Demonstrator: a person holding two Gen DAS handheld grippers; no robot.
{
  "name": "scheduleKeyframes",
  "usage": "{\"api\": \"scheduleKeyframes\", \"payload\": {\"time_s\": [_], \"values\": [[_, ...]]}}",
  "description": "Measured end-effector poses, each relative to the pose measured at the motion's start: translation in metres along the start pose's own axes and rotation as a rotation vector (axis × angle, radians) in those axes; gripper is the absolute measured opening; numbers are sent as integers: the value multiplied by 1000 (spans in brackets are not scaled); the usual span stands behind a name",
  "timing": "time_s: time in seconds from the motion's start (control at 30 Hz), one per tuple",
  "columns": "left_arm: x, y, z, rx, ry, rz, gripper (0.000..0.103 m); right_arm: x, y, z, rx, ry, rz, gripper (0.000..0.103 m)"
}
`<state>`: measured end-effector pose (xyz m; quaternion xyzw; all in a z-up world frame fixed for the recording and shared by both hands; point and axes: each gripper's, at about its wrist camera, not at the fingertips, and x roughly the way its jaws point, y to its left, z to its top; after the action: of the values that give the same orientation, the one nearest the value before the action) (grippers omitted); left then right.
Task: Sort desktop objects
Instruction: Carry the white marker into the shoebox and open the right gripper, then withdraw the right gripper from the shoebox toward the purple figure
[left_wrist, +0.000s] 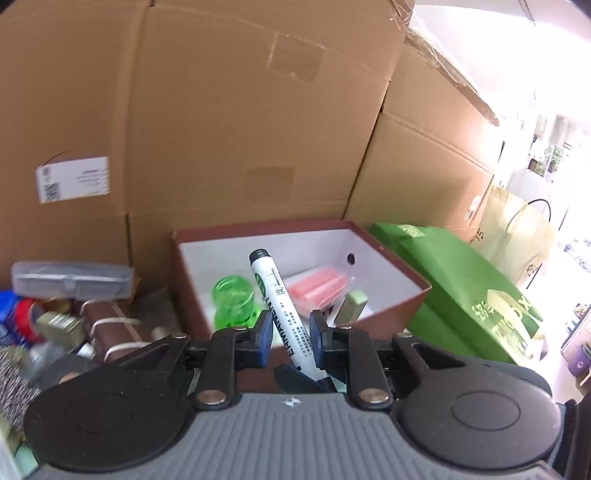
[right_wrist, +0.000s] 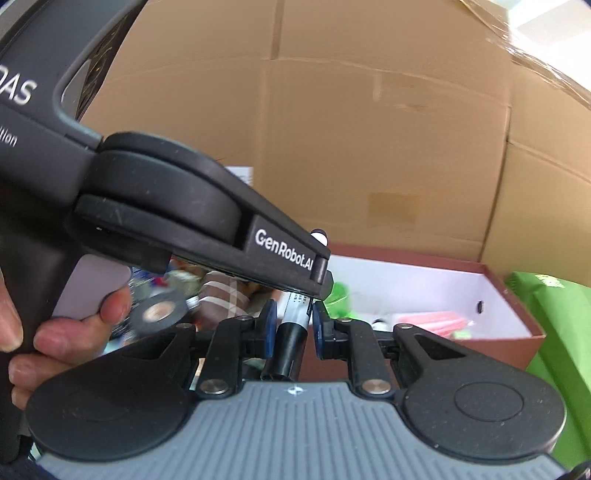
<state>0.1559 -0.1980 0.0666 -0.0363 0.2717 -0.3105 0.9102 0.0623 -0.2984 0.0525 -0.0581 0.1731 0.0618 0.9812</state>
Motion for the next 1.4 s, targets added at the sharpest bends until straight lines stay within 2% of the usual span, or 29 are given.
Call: {"api": "scheduleKeyframes", "payload": {"time_s": [0.27,0.6,0.9,0.97,1.0,1.03,1.1,1.17,1.23,1.27,1.4], "values": [[55,0,26,-11,11,-51,22,39,-40,10,23,5,-45,19],[120,12,29,-32,97,-49,22,91,-68,-4,65,92,-20,19],[145,20,28,-50,142,-46,21,111,-66,-15,61,138,-16,19],[145,22,28,-59,137,-57,29,111,-64,-16,64,142,-12,20],[142,22,28,-61,130,-74,52,110,-63,-16,60,141,-9,26],[137,23,27,-64,120,-88,80,108,-61,-17,56,135,-15,44],[123,23,28,-56,67,-108,94,102,-56,-18,34,114,-61,56],[112,21,29,-37,33,-110,95,95,-52,-19,29,99,-77,65],[102,20,30,-36,31,-104,96,87,-49,-20,41,88,-82,90],[98,20,30,-39,27,-103,96,81,-47,-22,44,78,-95,94],[71,18,22,-26,-7,-131,96,49,-31,-28,32,45,-138,94]]}}
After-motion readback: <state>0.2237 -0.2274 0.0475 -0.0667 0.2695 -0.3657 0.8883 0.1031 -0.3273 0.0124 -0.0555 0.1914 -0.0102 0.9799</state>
